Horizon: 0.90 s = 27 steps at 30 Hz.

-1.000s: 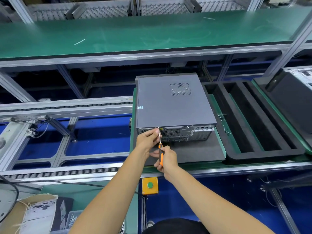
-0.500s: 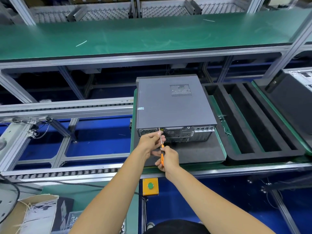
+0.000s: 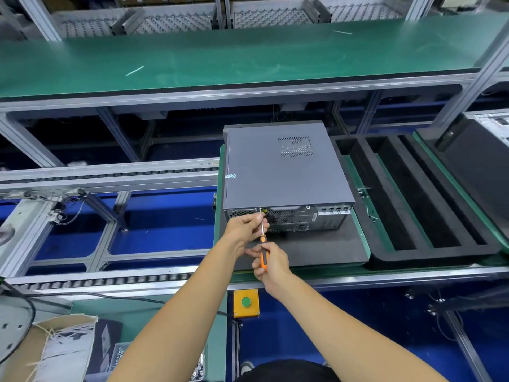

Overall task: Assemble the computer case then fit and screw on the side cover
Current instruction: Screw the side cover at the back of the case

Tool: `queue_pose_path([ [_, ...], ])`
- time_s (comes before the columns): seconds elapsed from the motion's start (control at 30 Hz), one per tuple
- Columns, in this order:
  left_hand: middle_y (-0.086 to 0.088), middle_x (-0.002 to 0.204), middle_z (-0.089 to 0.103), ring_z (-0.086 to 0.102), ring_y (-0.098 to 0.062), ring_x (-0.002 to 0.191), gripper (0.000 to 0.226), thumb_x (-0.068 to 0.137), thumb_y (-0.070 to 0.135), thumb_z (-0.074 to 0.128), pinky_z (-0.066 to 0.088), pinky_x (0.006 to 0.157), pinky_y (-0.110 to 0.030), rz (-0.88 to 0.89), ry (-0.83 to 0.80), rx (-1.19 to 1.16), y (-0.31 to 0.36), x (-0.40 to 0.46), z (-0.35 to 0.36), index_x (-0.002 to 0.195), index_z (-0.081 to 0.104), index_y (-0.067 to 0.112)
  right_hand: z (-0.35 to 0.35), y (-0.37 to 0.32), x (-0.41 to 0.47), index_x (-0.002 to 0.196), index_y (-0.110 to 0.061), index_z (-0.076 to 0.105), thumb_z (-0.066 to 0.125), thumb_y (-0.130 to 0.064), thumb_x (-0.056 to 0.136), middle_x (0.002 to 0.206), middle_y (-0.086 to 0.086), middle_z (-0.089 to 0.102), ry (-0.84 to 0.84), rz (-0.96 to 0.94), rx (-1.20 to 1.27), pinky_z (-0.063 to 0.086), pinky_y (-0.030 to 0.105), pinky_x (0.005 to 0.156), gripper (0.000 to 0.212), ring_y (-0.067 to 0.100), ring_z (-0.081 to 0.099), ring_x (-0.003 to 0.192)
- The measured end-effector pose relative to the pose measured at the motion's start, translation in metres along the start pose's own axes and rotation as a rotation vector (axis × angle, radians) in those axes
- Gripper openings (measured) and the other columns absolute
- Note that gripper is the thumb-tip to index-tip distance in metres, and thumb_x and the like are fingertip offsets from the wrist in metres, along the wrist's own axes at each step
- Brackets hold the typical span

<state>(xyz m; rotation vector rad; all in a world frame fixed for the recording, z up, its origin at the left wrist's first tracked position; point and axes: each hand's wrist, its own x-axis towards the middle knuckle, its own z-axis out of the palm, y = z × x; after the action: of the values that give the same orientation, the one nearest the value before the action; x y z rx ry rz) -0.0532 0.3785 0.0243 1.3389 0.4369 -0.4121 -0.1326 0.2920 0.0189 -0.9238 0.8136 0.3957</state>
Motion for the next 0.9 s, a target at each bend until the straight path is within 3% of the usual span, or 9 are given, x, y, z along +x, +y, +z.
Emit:
queue_pose_path([
  [0.17, -0.012, 0.085, 0.072, 0.073, -0.016, 0.070, 0.012, 0.096, 0.003, 0.066, 0.062, 0.067, -0.024, 0.012, 0.036, -0.035, 0.007, 0.001, 0.005, 0.104, 0.071, -0.003, 0.000, 0.002, -0.001, 0.094, -0.008, 0.056, 0.060, -0.012, 0.091, 0.076, 0.008, 0.062, 0.048, -0.106, -0.138, 0.026, 0.022, 0.036, 0.007, 0.010, 0.046, 0.043],
  [0.23, -0.012, 0.082, 0.073, 0.073, -0.016, 0.068, 0.007, 0.094, 0.001, 0.067, 0.060, 0.062, -0.022, 0.020, 0.048, -0.047, 0.006, 0.001, 0.006, 0.099, 0.072, -0.001, -0.003, 0.005, -0.001, 0.092, -0.008, 0.053, 0.065, -0.007, 0.086, 0.074, 0.009, 0.066, 0.104, -0.213, -0.207, 0.032, 0.023, 0.037, 0.014, 0.014, 0.058, 0.046],
  [0.33, -0.011, 0.085, 0.076, 0.076, -0.019, 0.078, 0.010, 0.092, 0.004, 0.070, 0.060, 0.068, -0.023, 0.012, 0.067, -0.063, 0.003, 0.001, 0.004, 0.102, 0.074, 0.001, -0.003, 0.004, -0.001, 0.090, -0.006, 0.060, 0.060, -0.012, 0.095, 0.079, 0.011, 0.077, 0.104, -0.215, -0.178, 0.039, 0.024, 0.039, 0.007, 0.025, 0.075, 0.063],
  [0.5, -0.011, 0.090, 0.078, 0.077, -0.020, 0.088, 0.014, 0.095, 0.007, 0.069, 0.059, 0.068, -0.021, -0.012, 0.052, -0.106, 0.004, -0.001, 0.004, 0.107, 0.069, 0.001, 0.002, 0.000, 0.002, 0.090, -0.005, 0.061, 0.043, -0.027, 0.098, 0.074, 0.010, 0.077, 0.087, -0.209, -0.392, 0.037, 0.026, 0.044, 0.029, 0.024, 0.057, 0.038],
  [0.6, -0.015, 0.089, 0.078, 0.077, -0.024, 0.084, 0.021, 0.088, 0.003, 0.075, 0.060, 0.067, -0.025, 0.014, 0.112, -0.126, 0.008, 0.000, 0.005, 0.107, 0.066, 0.003, 0.005, 0.002, 0.003, 0.099, -0.010, 0.060, 0.043, -0.029, 0.102, 0.084, 0.010, 0.077, 0.095, -0.261, -0.378, 0.037, 0.024, 0.042, 0.026, 0.018, 0.049, 0.035],
  [0.67, -0.017, 0.089, 0.077, 0.077, -0.026, 0.081, 0.026, 0.085, 0.000, 0.078, 0.060, 0.065, -0.028, 0.029, 0.155, -0.131, 0.008, -0.001, 0.007, 0.105, 0.062, 0.005, 0.005, 0.004, 0.002, 0.105, -0.014, 0.050, 0.055, -0.024, 0.098, 0.092, 0.013, 0.070, 0.123, -0.309, -0.355, 0.036, 0.024, 0.038, 0.013, 0.013, 0.050, 0.038],
  [0.7, -0.018, 0.089, 0.076, 0.077, -0.026, 0.079, 0.028, 0.083, -0.001, 0.079, 0.060, 0.063, -0.028, 0.036, 0.176, -0.134, 0.008, -0.001, 0.009, 0.104, 0.060, 0.006, 0.004, 0.005, 0.003, 0.104, -0.014, 0.046, 0.061, -0.019, 0.094, 0.093, 0.014, 0.068, 0.148, -0.323, -0.356, 0.037, 0.023, 0.038, 0.018, 0.012, 0.051, 0.039],
  [0.83, -0.018, 0.090, 0.076, 0.077, -0.025, 0.076, 0.033, 0.079, 0.001, 0.084, 0.059, 0.060, -0.027, 0.067, 0.232, -0.158, 0.004, -0.001, 0.011, 0.100, 0.059, 0.008, 0.001, 0.005, 0.003, 0.096, -0.008, 0.059, 0.063, -0.016, 0.094, 0.082, 0.012, 0.073, 0.237, -0.376, -0.342, 0.041, 0.025, 0.041, 0.009, 0.018, 0.063, 0.043],
  [0.9, -0.016, 0.091, 0.077, 0.077, -0.024, 0.079, 0.030, 0.081, 0.005, 0.083, 0.060, 0.062, -0.026, 0.063, 0.219, -0.172, 0.001, 0.000, 0.011, 0.101, 0.060, 0.007, 0.000, 0.002, 0.005, 0.096, -0.006, 0.062, 0.057, -0.018, 0.099, 0.077, 0.010, 0.075, 0.236, -0.308, -0.262, 0.038, 0.025, 0.038, 0.013, 0.021, 0.064, 0.044],
])
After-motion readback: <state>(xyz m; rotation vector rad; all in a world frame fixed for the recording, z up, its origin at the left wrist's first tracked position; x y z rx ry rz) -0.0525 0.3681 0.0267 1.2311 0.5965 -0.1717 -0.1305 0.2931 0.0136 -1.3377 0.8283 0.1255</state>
